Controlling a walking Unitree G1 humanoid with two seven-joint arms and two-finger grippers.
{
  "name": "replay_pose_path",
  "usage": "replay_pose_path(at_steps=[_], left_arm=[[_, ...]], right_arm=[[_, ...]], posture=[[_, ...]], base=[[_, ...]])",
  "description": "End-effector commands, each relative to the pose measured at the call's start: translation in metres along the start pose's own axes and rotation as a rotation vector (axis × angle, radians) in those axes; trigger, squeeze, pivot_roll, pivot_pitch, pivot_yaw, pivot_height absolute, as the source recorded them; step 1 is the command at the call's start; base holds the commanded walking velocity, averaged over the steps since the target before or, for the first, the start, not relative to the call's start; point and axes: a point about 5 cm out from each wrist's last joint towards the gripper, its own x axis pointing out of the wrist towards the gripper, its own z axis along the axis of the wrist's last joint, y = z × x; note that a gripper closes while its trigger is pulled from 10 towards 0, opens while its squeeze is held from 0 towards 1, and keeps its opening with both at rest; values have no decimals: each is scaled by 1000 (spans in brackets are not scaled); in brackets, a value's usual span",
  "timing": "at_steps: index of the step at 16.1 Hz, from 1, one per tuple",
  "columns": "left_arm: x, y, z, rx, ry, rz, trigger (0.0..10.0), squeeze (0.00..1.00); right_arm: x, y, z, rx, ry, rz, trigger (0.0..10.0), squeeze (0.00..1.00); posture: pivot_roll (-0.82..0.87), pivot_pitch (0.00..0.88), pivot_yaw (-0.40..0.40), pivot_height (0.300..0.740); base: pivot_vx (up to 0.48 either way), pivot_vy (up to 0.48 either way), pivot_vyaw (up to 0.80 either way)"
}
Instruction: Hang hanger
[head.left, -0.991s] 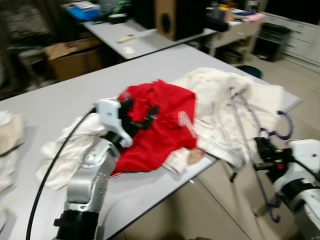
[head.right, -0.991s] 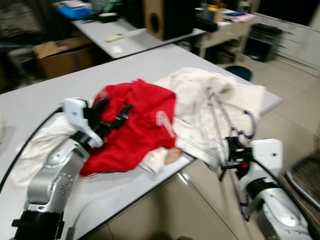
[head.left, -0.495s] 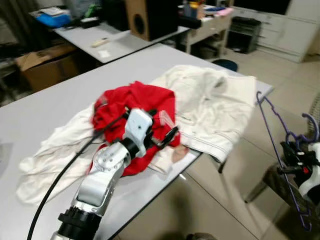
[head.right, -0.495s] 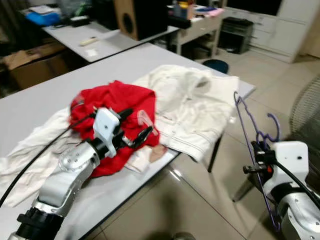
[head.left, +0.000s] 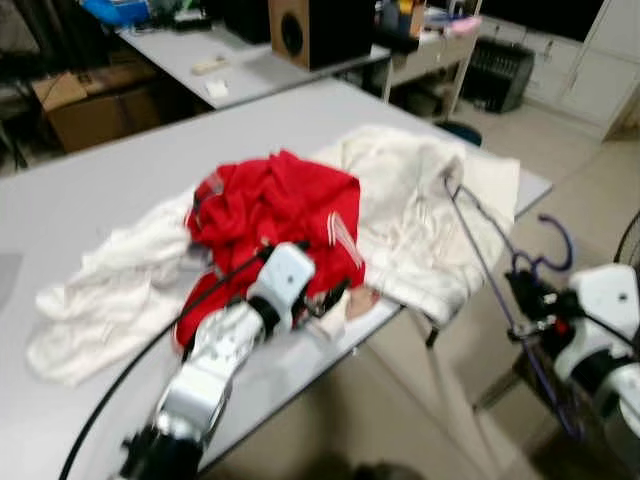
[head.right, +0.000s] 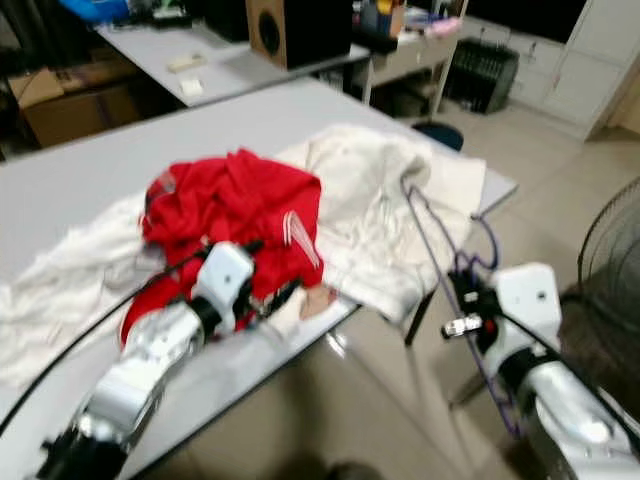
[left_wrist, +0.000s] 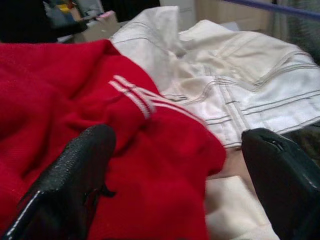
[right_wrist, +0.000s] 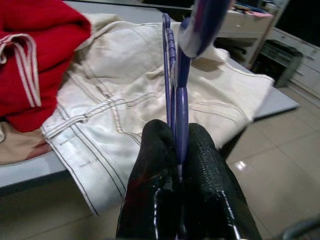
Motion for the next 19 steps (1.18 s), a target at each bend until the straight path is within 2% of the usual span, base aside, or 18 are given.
replay_pose_path(at_steps=[1,2,3,5,7,9,10,12,13,14,15,16,19], left_arm=[[2,1,-1,29,11,11,7451,0],[5,7,1,51,8,55,2902,0],[3,14,6,23,-22,103,902,0],[-6,26,14,-80,-115,152,0,0],[-8,26,14,-40,-110,88,10000,0],[-7,18,8,6,-65,-12,10000,0],[-5,9,6,-9,-50,-76,10000,0],[-3,3,5,-12,-38,-111,10000,0],[-2,1,-1,20,9,-116,10000,0],[-1,5,-6,64,50,-85,9373,0],[0,9,-7,76,64,-63,3725,0],[1,14,-7,83,70,-33,0,0],[3,21,-8,110,94,11,0,0]], right_arm=[[2,2,1,-2,5,11,10000,0],[1,6,-1,-9,9,20,10000,0],[0,8,-2,0,10,14,10000,0],[-3,11,-6,22,12,-10,10000,0],[-4,13,-9,32,14,-21,10000,0],[-3,15,-10,38,11,-27,10000,0],[-2,16,-10,42,6,-33,10000,0],[-1,16,-10,43,3,-37,10000,0],[-1,16,-10,41,1,-39,10000,0],[-1,16,-10,38,0,-41,10000,0],[0,16,-10,37,-1,-44,10000,0],[0,16,-9,37,-4,-47,10000,0],[1,17,-9,36,-7,-51,10000,0]], posture=[[-186,0,-20,740],[-187,0,-3,740],[-189,0,10,740],[-189,0,32,740],[-186,0,47,740],[-186,0,59,740],[-187,0,63,740],[-190,0,70,740],[-187,0,69,740],[-187,0,69,740],[-187,0,69,740],[-186,0,70,740],[-184,0,72,740]], base=[[0,0,0],[0,0,0],[0,0,0],[0,0,0],[0,0,0],[0,0,0],[0,0,0],[0,0,0],[0,0,0],[0,0,0],[0,0,0],[0,0,0],[0,0,0]])
